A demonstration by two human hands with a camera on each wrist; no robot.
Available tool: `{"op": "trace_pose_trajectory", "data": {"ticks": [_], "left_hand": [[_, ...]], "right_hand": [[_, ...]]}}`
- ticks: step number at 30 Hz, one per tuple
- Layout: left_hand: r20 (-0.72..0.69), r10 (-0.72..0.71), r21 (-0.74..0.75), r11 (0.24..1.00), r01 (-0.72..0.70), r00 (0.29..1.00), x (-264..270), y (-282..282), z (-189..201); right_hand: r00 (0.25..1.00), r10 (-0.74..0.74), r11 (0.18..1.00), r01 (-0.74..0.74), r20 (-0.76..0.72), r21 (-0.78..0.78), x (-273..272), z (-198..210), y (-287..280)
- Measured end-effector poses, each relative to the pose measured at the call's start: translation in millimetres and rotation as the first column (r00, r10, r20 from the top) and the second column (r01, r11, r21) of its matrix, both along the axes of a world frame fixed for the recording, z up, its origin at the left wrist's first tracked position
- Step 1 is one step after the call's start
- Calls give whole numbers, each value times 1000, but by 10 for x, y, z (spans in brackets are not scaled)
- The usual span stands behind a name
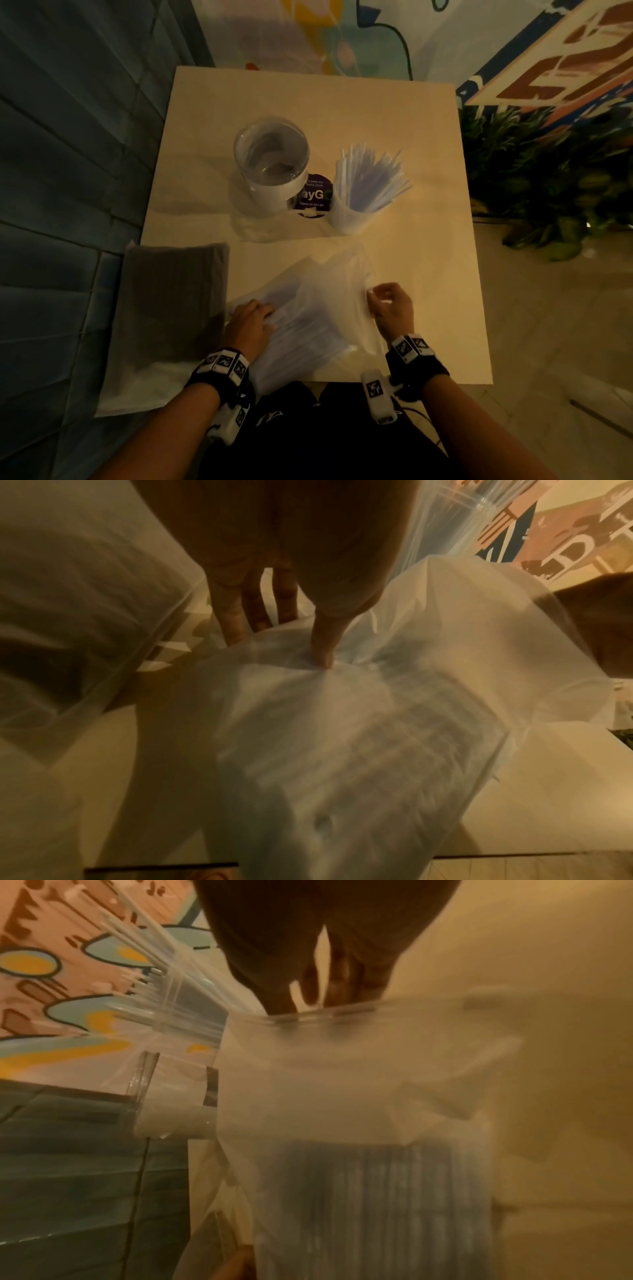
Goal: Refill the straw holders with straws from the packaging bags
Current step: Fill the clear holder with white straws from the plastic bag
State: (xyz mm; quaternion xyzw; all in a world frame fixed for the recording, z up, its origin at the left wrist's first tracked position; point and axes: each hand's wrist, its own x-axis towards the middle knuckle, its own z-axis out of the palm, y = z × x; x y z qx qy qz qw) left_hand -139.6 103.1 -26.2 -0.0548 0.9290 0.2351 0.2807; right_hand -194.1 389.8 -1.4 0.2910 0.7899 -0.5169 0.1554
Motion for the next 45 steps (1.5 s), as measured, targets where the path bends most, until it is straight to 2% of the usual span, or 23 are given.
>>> {"op": "trace_pose_trajectory", "data": {"ticks": [4, 9, 11, 15, 21, 24, 31, 33, 36, 40, 45], "left_hand": [[3, -10, -10, 1000, 10, 1000, -3, 1, 10], [32, -31, -10, 999, 31, 999, -10, 1, 78], [30, -56, -26, 998, 56, 998, -12, -2, 79], [9, -62, -15, 998, 62, 998, 3, -20, 48], [1, -57, -34, 998, 57, 998, 2, 8, 38], [2, -54, -32, 998, 54, 999, -7, 21, 39], [25, -53, -39, 998, 54, 998, -35, 22, 30], [25, -48, -47, 998, 49, 999, -42, 27, 33], [23, -46, -50, 998, 47, 999, -44, 27, 26], [25, -38, -53, 998, 40, 999, -45, 26, 17], [18, -25, -48, 999, 26, 1000, -51, 33, 9]], "right_hand": [[958, 142, 989, -125, 249, -82, 13, -88, -93], [950, 206, 978, -195, 236, -68, -183, -313, -359], [956, 181, 980, -154, 231, -129, -260, -475, -432], [969, 157, 981, -131, 190, -143, -356, -293, -521], [989, -73, 969, 101, 128, -224, -303, -46, -437], [985, -130, 954, 156, 116, -255, -262, 57, -366], [986, -113, 942, 145, 121, -303, -255, 96, -300], [980, -145, 934, 181, 137, -306, -288, 77, -310], [951, -245, 881, 299, 188, -367, -357, 79, -309], [908, -370, 764, 418, 196, -491, -412, 139, -258], [821, -533, 579, 531, 205, -619, -477, 176, -199]]}}
